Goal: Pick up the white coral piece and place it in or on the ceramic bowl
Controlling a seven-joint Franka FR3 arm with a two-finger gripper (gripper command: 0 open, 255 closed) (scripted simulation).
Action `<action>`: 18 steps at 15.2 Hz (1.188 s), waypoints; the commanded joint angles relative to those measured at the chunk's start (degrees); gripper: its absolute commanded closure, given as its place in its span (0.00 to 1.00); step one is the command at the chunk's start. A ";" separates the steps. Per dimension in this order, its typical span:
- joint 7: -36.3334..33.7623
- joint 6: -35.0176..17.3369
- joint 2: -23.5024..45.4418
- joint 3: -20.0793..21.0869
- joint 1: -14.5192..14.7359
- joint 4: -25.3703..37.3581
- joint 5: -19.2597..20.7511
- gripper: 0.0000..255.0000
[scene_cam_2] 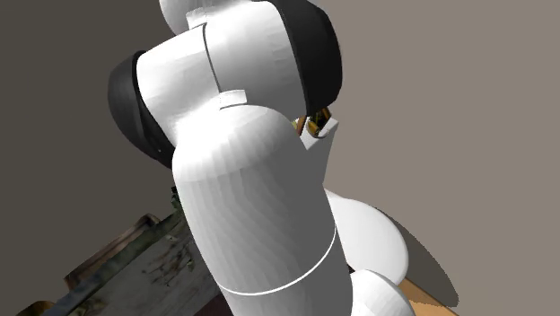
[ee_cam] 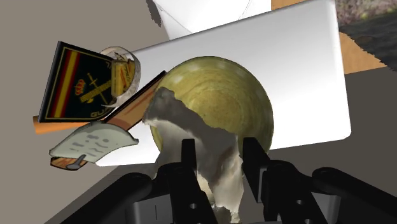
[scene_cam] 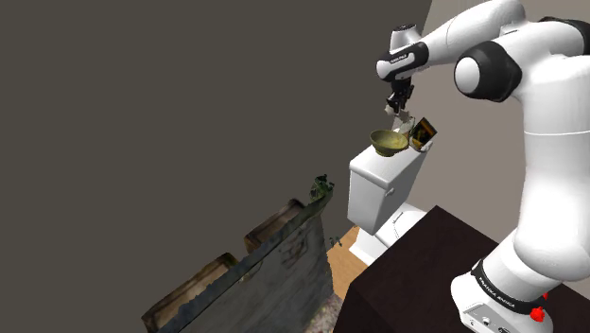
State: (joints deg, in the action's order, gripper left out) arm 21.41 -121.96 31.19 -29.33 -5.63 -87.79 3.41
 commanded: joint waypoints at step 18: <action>0.46 -5.74 10.63 2.30 -3.67 4.68 -3.44 1.00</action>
State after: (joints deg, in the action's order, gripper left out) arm 21.88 -127.03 41.65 -27.07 -9.24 -82.66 0.02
